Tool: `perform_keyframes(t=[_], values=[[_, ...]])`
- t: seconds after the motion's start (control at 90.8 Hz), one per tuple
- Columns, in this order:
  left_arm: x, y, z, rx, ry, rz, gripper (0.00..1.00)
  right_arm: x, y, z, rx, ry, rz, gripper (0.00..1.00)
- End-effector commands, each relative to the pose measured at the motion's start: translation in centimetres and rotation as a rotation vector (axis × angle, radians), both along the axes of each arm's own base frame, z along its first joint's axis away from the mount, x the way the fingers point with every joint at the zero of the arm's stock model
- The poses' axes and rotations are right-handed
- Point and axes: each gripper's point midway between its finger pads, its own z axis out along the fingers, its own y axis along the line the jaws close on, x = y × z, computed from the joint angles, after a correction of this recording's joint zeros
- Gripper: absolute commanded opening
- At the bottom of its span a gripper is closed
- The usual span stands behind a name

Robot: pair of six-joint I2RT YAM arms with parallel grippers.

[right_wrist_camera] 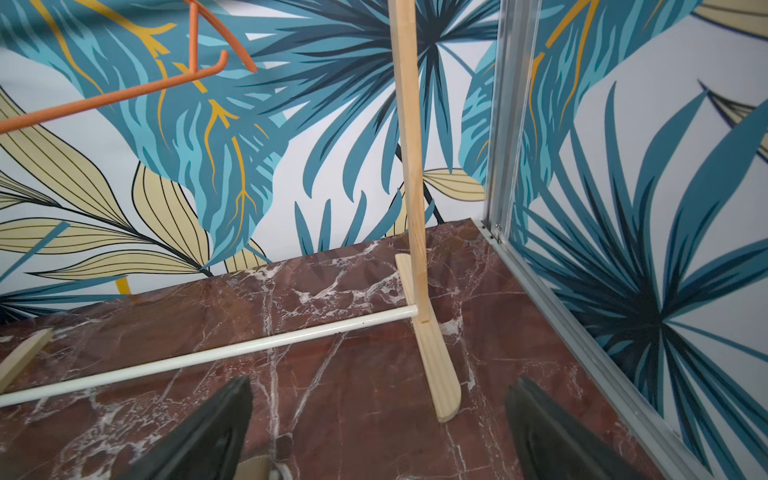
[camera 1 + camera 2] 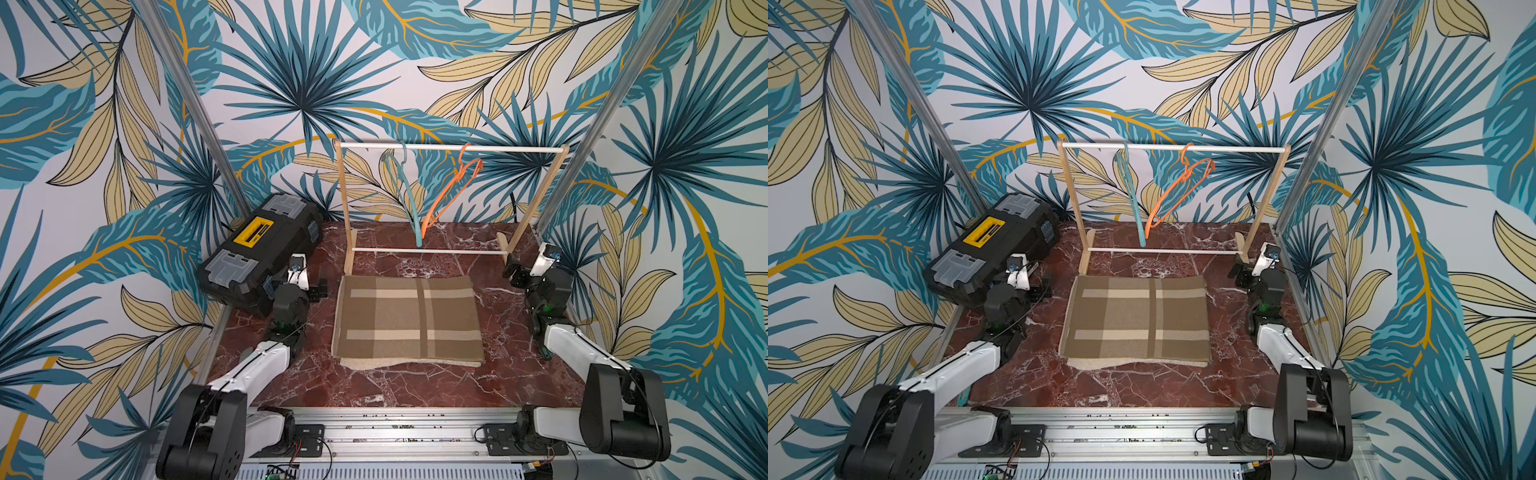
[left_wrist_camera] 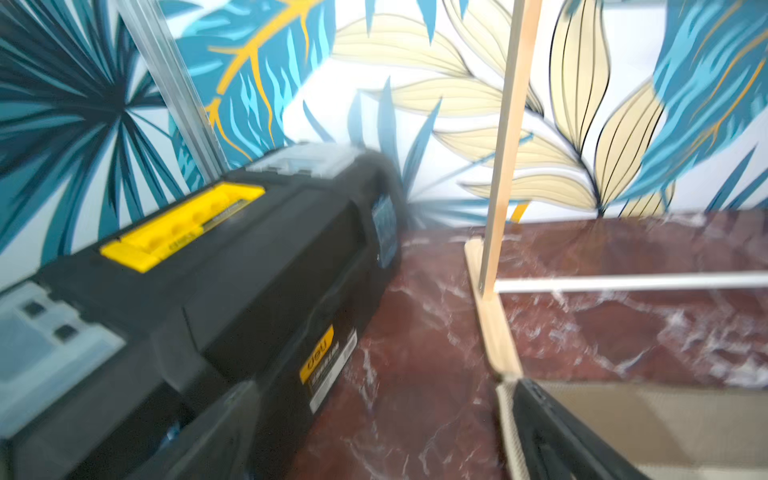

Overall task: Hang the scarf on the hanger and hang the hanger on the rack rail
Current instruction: Pick up the hanger from the clothesline.

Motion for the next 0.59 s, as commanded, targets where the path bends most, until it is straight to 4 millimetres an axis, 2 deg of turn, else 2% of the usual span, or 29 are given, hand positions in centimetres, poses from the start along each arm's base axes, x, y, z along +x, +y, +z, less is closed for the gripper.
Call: perform_keyframes(t=[0.0, 0.044, 0.121, 0.187, 0.22, 0.242, 0.275, 0.297, 0.363, 0.419, 0.496, 0.584], values=[[-0.5, -2.6, 3.4, -0.076, 0.097, -0.049, 1.00, -2.3, -0.2, -5.2, 0.116, 0.283, -0.073, 0.99], [-0.3, -3.8, 4.5, -0.099, 0.125, -0.068, 1.00, -2.7, -0.8, -4.8, 0.170, 0.287, -0.126, 0.99], [0.5, -5.8, 8.6, -0.183, 0.113, -0.101, 1.00, -3.2, -1.3, -4.7, 0.307, 0.341, -0.194, 0.99], [1.7, -7.5, 10.4, -0.233, 0.131, -0.104, 1.00, -2.4, 1.5, -3.9, 0.356, 0.335, -0.023, 0.99], [2.3, -8.1, 12.4, -0.284, 0.120, -0.101, 1.00, -2.0, 2.7, -3.7, 0.366, 0.346, 0.033, 0.98], [2.8, -8.6, 12.4, -0.311, 0.144, -0.098, 1.00, -1.8, 3.2, -3.5, 0.363, 0.356, 0.047, 0.97], [3.7, -9.4, 13.7, -0.346, 0.137, -0.101, 1.00, -1.6, 3.8, -3.7, 0.340, 0.377, 0.054, 0.96], [4.2, -10.0, 13.6, -0.356, 0.158, -0.094, 1.00, -1.4, 4.1, -3.7, 0.316, 0.384, 0.056, 0.96], [5.4, -11.2, 15.3, -0.416, 0.156, -0.083, 1.00, -1.0, 4.9, -3.1, 0.248, 0.381, 0.058, 0.96], [6.8, -12.6, 15.6, -0.476, 0.164, -0.094, 1.00, -1.0, 5.3, -2.3, 0.214, 0.361, 0.061, 0.96], [8.8, -15.5, 16.8, -0.537, 0.167, -0.152, 0.97, -1.1, 5.7, -1.7, 0.185, 0.341, 0.059, 0.96], [9.8, -18.8, 18.4, -0.488, 0.156, -0.186, 0.97, -1.0, 5.9, -1.9, 0.165, 0.348, 0.064, 0.96]])
